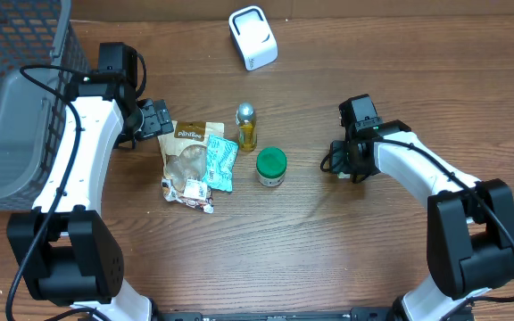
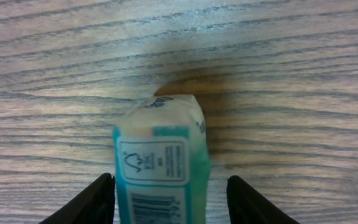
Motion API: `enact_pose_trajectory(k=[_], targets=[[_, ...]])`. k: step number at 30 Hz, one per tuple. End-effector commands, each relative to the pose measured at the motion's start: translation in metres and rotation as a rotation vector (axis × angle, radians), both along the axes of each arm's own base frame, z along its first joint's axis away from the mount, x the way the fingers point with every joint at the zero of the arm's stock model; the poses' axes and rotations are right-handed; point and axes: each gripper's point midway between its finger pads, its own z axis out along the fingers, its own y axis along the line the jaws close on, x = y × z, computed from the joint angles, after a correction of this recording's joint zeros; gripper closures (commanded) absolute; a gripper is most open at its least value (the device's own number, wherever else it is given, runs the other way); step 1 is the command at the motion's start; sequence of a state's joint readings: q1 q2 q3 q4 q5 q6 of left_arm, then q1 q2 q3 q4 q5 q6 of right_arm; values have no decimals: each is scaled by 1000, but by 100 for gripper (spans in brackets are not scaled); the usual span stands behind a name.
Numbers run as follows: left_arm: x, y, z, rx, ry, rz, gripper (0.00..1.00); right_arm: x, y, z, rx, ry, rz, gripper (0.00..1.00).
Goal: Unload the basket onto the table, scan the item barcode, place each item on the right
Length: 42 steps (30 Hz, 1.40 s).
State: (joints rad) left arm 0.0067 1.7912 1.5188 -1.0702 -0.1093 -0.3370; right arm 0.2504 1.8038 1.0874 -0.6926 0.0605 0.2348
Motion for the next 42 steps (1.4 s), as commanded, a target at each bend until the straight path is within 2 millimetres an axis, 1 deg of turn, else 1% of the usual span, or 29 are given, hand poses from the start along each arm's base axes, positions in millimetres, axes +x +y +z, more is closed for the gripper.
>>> enact_pose_trajectory(k=[1, 4, 8, 10, 11, 13, 14, 15, 16, 19, 21, 24, 27, 29, 33, 35, 42], targets=[[3, 1, 12, 6, -34, 0, 0, 29, 4, 25, 0, -91, 16, 45], [3, 1, 12, 5, -34, 0, 0, 45, 6, 44, -3, -138, 18, 38], [3, 1, 12, 6, -34, 0, 0, 66, 12, 93, 8, -181, 17, 36], [3, 1, 12, 6, -34, 0, 0, 69, 16, 121, 26, -185, 24, 35], [3, 1, 12, 6, -34, 0, 0, 68, 20, 130, 40, -179, 30, 30], [3, 1, 12, 5, -34, 0, 0, 63, 32, 146, 94, -161, 55, 25], [3, 1, 12, 5, -34, 0, 0, 61, 40, 150, 130, -153, 70, 15], [3, 1, 12, 5, -34, 0, 0, 59, 47, 152, 169, -144, 84, 2], [3, 1, 12, 6, -34, 0, 0, 55, 57, 153, 221, -131, 103, 0], [3, 1, 12, 5, -34, 0, 0, 49, 80, 154, 352, -98, 145, 0], [3, 1, 12, 5, -34, 0, 0, 45, 87, 153, 394, -76, 148, 0], [3, 1, 12, 6, -34, 0, 0, 40, 92, 150, 400, -51, 110, 0], [3, 1, 12, 5, -34, 0, 0, 33, 106, 149, 405, -35, 114, 0], [3, 1, 12, 5, -34, 0, 0, 28, 111, 147, 378, -29, 109, 0], [3, 1, 12, 5, -34, 0, 0, 19, 108, 138, 247, -22, 45, 0], [3, 1, 12, 6, -34, 0, 0, 13, 109, 136, 211, -16, 30, 0], [3, 1, 12, 5, -34, 0, 1, -5, 134, 134, 200, 3, 42, 0]])
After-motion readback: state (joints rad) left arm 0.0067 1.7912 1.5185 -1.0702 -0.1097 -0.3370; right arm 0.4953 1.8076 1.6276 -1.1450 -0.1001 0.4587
